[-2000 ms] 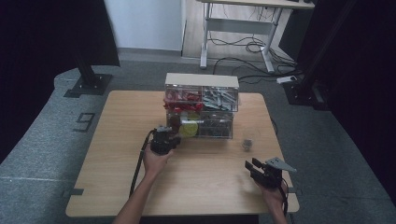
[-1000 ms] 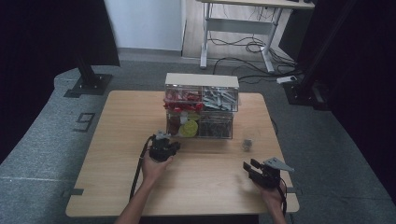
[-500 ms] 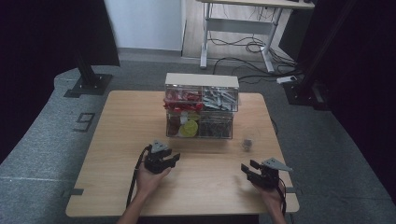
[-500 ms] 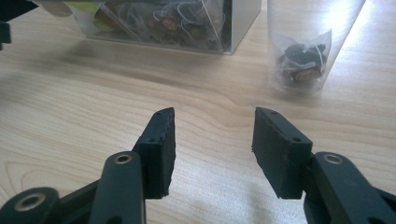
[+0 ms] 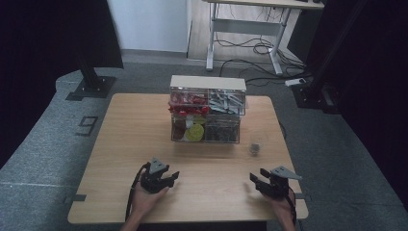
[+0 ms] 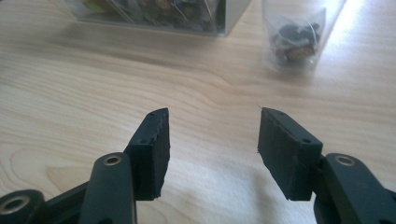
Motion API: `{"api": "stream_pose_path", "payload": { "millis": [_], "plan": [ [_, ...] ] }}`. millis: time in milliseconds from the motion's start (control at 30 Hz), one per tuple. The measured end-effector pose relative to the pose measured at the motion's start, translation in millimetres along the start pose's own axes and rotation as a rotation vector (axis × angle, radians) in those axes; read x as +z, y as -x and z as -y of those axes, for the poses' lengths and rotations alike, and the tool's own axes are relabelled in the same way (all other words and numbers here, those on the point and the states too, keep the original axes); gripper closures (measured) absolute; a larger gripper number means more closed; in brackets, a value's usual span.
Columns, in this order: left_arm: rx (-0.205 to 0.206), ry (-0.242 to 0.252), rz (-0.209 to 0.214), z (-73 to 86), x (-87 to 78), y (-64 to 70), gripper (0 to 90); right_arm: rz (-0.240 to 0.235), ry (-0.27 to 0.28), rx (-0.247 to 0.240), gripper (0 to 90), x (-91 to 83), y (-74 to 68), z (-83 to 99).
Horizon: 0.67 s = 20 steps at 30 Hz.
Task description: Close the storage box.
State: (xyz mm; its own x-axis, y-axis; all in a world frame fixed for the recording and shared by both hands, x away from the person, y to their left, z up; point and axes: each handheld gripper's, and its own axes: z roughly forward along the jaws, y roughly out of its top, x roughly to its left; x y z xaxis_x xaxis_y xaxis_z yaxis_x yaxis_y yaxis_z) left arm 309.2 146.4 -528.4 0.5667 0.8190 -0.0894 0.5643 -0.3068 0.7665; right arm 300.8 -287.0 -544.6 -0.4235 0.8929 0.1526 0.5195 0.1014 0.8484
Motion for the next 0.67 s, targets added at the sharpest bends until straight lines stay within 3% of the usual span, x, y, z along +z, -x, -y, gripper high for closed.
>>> {"api": "stream_pose_path", "payload": {
  "millis": [233, 667],
  "plan": [
    [0.004, 0.0, -0.033, 9.2, -3.7, -5.3, 47.1, 0.016, -0.02, 0.021, 42.4, -6.9, 6.7, 7.3],
    [-0.012, -0.008, -0.034, 9.9, -3.3, -10.1, 45.7, 0.021, -0.023, 0.018, 41.6, -7.1, 9.1, 7.3]
  ]
}}
